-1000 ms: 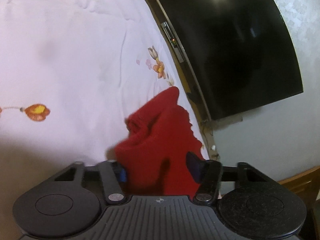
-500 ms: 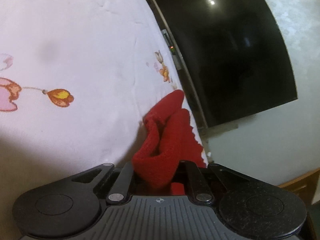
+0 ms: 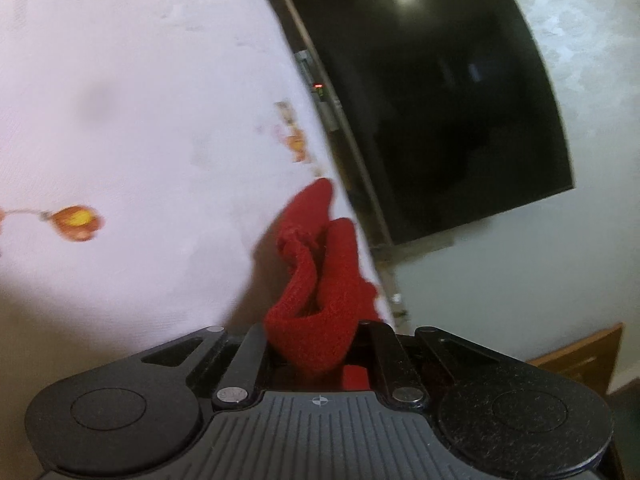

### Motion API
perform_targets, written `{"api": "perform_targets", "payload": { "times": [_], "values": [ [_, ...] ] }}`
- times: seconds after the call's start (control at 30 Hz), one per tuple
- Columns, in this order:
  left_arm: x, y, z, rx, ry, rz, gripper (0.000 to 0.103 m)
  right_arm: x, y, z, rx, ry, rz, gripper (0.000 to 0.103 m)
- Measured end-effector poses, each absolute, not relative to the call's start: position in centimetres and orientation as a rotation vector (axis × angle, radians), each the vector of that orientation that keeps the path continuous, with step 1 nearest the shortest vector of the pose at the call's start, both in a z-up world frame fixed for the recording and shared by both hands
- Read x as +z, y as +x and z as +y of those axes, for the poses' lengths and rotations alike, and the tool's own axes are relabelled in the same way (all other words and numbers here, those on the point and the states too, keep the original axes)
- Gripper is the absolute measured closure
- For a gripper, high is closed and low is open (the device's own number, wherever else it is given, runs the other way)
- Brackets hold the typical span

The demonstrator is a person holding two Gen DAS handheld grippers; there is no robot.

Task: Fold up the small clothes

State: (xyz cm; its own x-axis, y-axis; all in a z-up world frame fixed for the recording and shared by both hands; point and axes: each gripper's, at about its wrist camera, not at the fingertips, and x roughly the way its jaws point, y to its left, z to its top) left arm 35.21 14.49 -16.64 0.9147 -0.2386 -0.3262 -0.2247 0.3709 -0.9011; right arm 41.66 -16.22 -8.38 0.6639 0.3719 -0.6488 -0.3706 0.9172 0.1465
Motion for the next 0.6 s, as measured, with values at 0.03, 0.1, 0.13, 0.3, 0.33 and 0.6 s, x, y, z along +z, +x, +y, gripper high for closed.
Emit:
{"api": "perform_targets", "payload": {
  "times": [0.03,0.1,0.13,0.3,0.33,0.6],
  "values": [
    [-16.2,35.4,14.3,-0.03,-1.202,0.432,0.095,-8.4,41.6,-16.3,0.421,0.01,0.732,0.072],
    [-14.9,36.0,13.8,-0.078,-1.19,0.41,0.095,-8.5,41.6,-16.5,0.423,0.022,0.728,0.072],
    [-14.3,36.2,13.5,-0.1,-1.183,0.402,0.095,-8.5,41.6,-16.6,0.423,0.026,0.726,0.072],
    [-10.9,37.5,11.2,-0.241,-1.154,0.366,0.095,-8.7,41.5,-16.9,0.421,0.056,0.716,0.072],
    [-10.3,37.9,10.7,-0.266,-1.147,0.365,0.095,-8.8,41.5,-17.0,0.422,0.063,0.715,0.072],
    [-6.8,41.5,3.1,-0.512,-1.035,0.465,0.095,-8.1,42.2,-19.8,0.44,0.243,0.763,0.075]
  ]
}}
